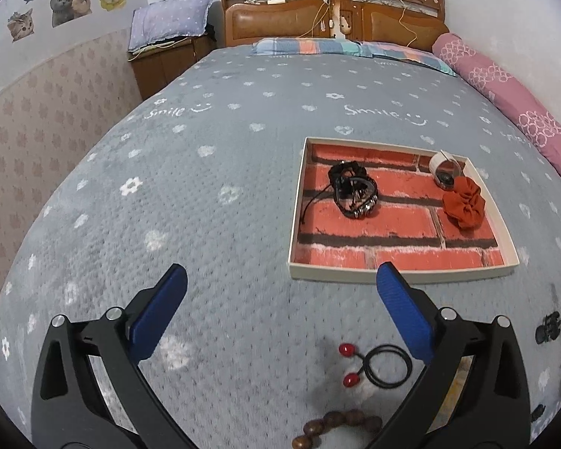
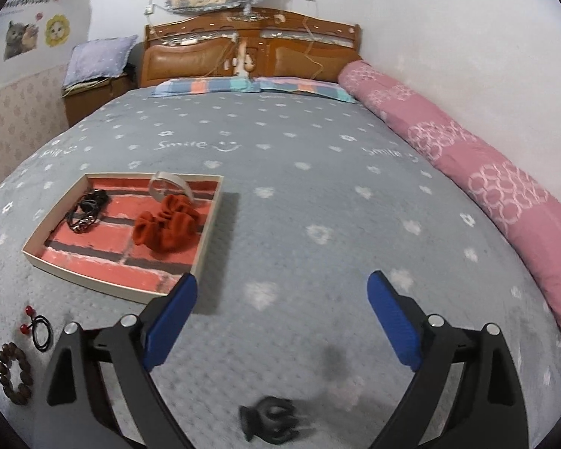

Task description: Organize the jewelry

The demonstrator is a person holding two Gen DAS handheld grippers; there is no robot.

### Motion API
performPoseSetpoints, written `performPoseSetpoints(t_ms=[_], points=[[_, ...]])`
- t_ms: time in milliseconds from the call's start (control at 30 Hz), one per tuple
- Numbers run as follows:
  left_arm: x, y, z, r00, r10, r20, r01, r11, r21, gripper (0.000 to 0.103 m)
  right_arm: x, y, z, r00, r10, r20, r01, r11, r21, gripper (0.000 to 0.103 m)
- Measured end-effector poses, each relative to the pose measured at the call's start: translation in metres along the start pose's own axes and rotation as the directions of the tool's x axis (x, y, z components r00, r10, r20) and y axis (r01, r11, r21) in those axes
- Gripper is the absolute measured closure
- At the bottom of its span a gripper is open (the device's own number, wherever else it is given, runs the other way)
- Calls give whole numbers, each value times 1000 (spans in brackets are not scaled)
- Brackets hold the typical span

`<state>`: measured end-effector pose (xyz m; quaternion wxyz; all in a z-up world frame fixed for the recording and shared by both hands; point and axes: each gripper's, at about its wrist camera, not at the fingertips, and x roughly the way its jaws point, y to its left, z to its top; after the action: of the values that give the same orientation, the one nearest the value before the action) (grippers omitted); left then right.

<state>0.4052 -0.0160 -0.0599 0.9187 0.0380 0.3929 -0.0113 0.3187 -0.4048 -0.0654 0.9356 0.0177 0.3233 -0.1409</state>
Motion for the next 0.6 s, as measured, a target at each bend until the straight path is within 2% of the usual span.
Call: performPoseSetpoints(t_ms=[133, 367, 600], points=[[-4, -5, -12, 1000, 9, -1, -9, 1000, 24, 5, -1, -11, -12, 1000, -16, -23, 17, 1000, 17, 13], [2, -9, -31, 999, -10, -35, 11, 1000, 22, 5, 2, -11, -36, 997, -41, -58, 40, 999, -20, 13], [11, -12, -49, 998, -22, -64, 23, 1000, 20, 5, 4, -7, -54, 996, -29, -83, 27, 999, -18, 13]])
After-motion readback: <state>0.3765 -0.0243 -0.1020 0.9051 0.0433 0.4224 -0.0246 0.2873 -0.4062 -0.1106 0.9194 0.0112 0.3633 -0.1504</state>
